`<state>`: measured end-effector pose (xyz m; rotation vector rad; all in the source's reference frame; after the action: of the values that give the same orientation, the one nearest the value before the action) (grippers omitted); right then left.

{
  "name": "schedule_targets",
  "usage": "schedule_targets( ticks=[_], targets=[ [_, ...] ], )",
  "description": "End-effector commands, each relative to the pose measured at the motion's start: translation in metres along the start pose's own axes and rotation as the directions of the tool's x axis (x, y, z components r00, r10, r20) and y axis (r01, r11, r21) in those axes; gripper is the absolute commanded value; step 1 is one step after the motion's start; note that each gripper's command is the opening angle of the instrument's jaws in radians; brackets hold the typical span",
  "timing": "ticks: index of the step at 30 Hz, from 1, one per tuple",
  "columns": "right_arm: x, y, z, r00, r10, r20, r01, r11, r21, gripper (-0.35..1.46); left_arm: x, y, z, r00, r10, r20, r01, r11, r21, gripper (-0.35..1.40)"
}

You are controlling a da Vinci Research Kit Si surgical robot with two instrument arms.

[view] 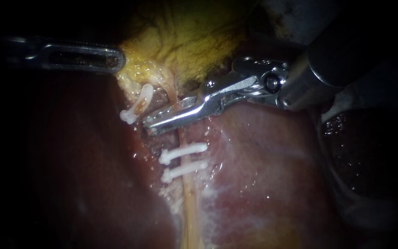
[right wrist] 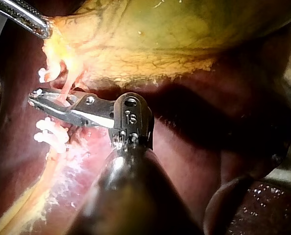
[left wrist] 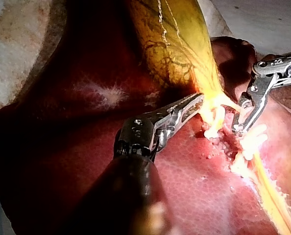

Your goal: Going back third clip right tube

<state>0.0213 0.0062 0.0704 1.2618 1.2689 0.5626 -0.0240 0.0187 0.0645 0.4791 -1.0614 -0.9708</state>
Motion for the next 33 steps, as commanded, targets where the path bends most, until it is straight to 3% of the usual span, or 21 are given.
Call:
schedule_targets(
  ticks=[1, 3, 6, 11, 16, 20, 23, 28, 31, 33],
  targets=[
    [0.0, 0.0, 0.0, 1.0, 0.0, 0.0, 0.0, 1.0, 0.0, -0.35, 0.0, 0.0, 0.0, 1.0, 0.0, 0.0, 0.0, 1.0, 0.001, -0.35],
    [0.0, 0.0, 0.0, 1.0, 0.0, -0.001, 0.0, 1.0, -0.001, -0.35, 0.0, 0.0, 0.0, 1.0, 0.0, 0.0, 0.0, 1.0, 0.001, -0.35],
    [0.0, 0.0001, 0.0001, 0.999, -0.036, -0.009, 0.036, 0.999, -0.013, 0.03, 0.0, 0.0, 0.0, 1.0, 0.0, 0.0, 0.0, 1.0, 0.001, -0.35],
    [-0.0006, 0.0002, 0.0003, 0.985, -0.16, -0.069, 0.15, 0.98, -0.131, 0.42, 0.0, 0.0, -0.0001, 1.0, 0.001, 0.0, -0.001, 1.0, 0.001, -0.35],
    [-0.0013, 0.0002, 0.0003, 0.967, -0.235, -0.096, 0.21, 0.953, -0.218, 0.53, 0.0001, 0.0, -0.0002, 1.0, 0.001, 0.0, -0.001, 1.0, 0.002, -0.35],
    [-0.0018, -0.0001, -0.0002, 0.943, -0.32, -0.09, 0.283, 0.914, -0.292, 0.56, 0.0001, 0.0, -0.0003, 1.0, 0.001, 0.0, -0.001, 1.0, 0.002, -0.35],
    [-0.0023, -0.0007, -0.0009, 0.925, -0.377, -0.037, 0.342, 0.874, -0.344, 0.58, 0.0001, 0.0, -0.0003, 1.0, 0.001, 0.0, -0.001, 1.0, 0.002, -0.35],
    [-0.0037, -0.0028, -0.0029, 0.888, -0.438, 0.14, 0.453, 0.783, -0.425, 0.6, 0.0001, 0.0, -0.0004, 1.0, 0.001, -0.001, -0.001, 1.0, 0.002, -0.35],
    [-0.0046, -0.0044, -0.0044, 0.862, -0.476, 0.177, 0.501, 0.743, -0.443, 0.6, 0.0001, 0.0, -0.0005, 1.0, 0.001, -0.001, -0.001, 1.0, 0.003, -0.35],
    [-0.0051, -0.0054, -0.0053, 0.833, -0.515, 0.201, 0.546, 0.709, -0.447, 0.6, 0.0001, 0.0, -0.0005, 1.0, 0.001, -0.001, -0.001, 1.0, 0.003, -0.35]
  ],
)
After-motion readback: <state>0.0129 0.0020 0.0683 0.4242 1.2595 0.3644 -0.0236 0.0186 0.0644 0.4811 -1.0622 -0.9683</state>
